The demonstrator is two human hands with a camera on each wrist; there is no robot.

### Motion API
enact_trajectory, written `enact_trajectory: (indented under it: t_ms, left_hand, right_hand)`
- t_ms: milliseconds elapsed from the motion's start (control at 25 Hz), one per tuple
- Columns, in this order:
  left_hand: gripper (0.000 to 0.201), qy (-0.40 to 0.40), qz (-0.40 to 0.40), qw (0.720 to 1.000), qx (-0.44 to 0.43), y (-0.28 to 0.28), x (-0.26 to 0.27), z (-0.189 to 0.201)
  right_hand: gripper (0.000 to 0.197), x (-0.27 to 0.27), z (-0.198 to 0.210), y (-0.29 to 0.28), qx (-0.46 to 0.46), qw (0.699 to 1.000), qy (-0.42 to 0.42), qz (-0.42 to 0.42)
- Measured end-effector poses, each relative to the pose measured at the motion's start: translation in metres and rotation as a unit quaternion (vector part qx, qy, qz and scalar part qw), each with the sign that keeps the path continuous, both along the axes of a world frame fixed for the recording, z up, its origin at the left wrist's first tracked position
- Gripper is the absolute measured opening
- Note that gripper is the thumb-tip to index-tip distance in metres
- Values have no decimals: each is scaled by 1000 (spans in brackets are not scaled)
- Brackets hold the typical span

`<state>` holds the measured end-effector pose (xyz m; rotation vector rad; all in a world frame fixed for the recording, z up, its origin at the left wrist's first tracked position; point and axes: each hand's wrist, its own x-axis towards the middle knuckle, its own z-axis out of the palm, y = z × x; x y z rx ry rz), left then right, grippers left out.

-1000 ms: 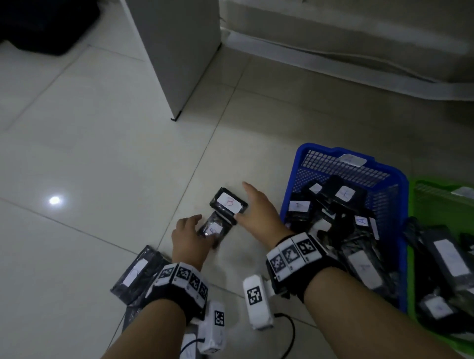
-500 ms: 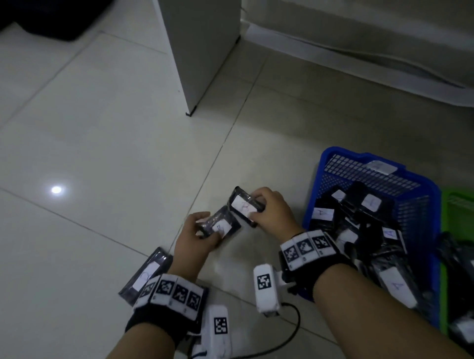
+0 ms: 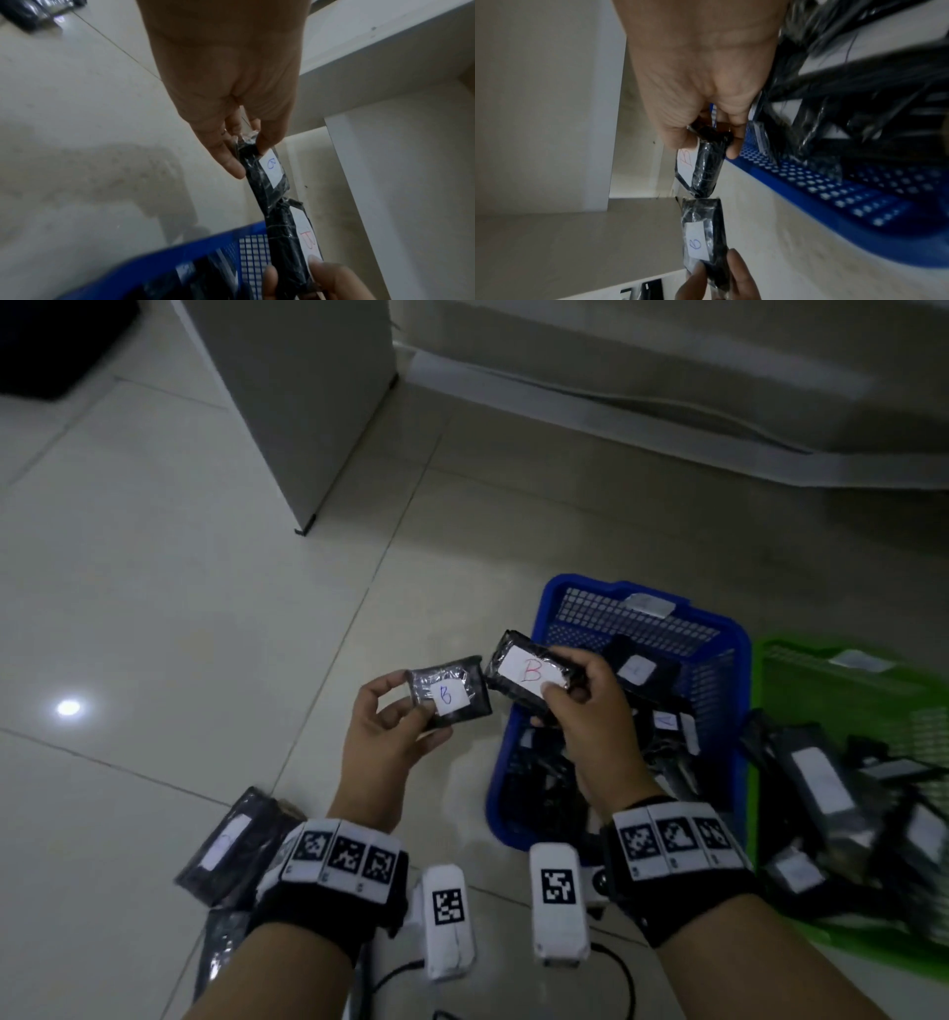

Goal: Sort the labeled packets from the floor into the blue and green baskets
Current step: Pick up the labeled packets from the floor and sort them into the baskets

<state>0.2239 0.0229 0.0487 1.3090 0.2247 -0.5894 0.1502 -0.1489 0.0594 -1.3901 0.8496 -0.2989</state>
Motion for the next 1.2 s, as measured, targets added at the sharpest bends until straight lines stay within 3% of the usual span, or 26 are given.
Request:
enact_trajectory:
  t_ms: [80, 280, 440, 560, 800, 920, 1000, 1200]
  left_hand:
    - [38, -4, -4, 1000, -7, -14, -7, 6]
    - [39, 7, -73, 997, -30, -113, -67, 28]
    - [39, -11, -164, 986, -15, -193, -126, 37]
    - [34, -28, -212, 977, 21, -245, -158, 27]
    - [33, -118, -233, 951, 164, -310, -195, -10]
    - [33, -114, -232, 956, 140, -330, -195, -14]
    - [32, -121, -233, 954, 143, -340, -193, -19]
    - [30, -175, -295, 912, 225, -338, -180, -34]
  right_hand:
    - [36, -12, 5, -8, 9, 999, -6, -31]
    - [31, -100, 35, -81, -4, 986, -20, -166]
    - [27, -181, 36, -144, 8, 952, -27, -305]
    - [24, -221, 21, -187, 35, 930, -18, -365]
    - [10, -259, 0, -241, 71, 924, 9, -376]
    - [11, -265, -14, -256, 64, 928, 16, -366]
    - [23, -265, -24, -264, 81, 929, 11, -362]
    - [41, -260, -27, -266, 121, 935, -12, -334]
